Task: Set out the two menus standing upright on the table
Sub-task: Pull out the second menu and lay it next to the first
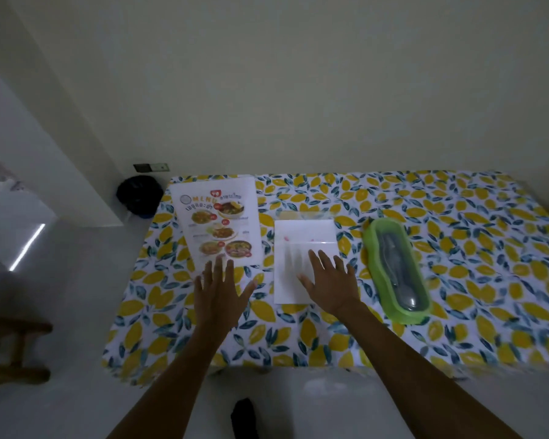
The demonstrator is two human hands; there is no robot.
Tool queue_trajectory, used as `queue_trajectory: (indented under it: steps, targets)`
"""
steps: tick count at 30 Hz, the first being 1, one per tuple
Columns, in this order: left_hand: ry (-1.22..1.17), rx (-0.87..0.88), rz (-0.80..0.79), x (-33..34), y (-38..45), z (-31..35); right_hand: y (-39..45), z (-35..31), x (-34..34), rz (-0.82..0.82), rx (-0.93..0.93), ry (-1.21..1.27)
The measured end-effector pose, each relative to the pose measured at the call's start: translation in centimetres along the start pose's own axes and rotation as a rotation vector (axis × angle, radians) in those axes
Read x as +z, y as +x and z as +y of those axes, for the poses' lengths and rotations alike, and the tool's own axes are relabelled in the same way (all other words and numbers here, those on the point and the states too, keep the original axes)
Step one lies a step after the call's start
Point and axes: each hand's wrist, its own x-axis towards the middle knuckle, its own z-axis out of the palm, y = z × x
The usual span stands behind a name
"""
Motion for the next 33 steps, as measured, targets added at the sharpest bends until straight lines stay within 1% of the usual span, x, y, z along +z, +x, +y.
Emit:
queue_trajectory:
  steps: [4, 7, 10, 16, 19, 21, 24, 26, 29, 33]
  targets:
    - [-0.037, 0.063, -0.03, 1.2, -1.4, 4.0, -1.8, 3.5, 1.4, -0.036, 0.033, 0.022]
    - [-0.039, 0.071, -0.091, 2.0, -1.3, 6.2, -1.7, 5.5, 2.3, -0.076, 0.077, 0.029]
    - [-0.036, 0.071, -0.159, 3.3, -0.3, 7.5, -1.2, 7.0, 3.5, -0.078, 0.105, 0.038]
    - [0.019, 0.087, -0.269, 6.6, 2.3, 8.6, 1.3, 9.0, 5.4, -0.142, 0.171, 0.086]
    - [0.041, 0.081, -0.349, 8.3, 3.2, 9.0, 2.3, 9.2, 6.5, -0.203, 0.221, 0.171]
    - [0.057, 0.093, -0.365, 9.3, 3.4, 9.4, 2.7, 8.9, 7.4, -0.238, 0.242, 0.202]
    - [0.021, 0.1, -0.365, 9.4, 3.9, 10.3, 3.5, 8.5, 7.8, -0.21, 0.292, 0.346]
    - [-0.009, 0.067, -0.379, 9.0, 4.3, 10.9, 3.7, 8.5, 7.7, -0.183, 0.357, 0.507]
    - [-0.142, -0.048, -0.401, 8.4, 4.7, 11.2, 4.0, 9.5, 6.9, -0.159, 0.399, 0.714]
    - [-0.335, -0.199, -0.343, 7.0, 4.5, 11.5, 3.4, 10.4, 5.2, -0.057, 0.378, 0.826]
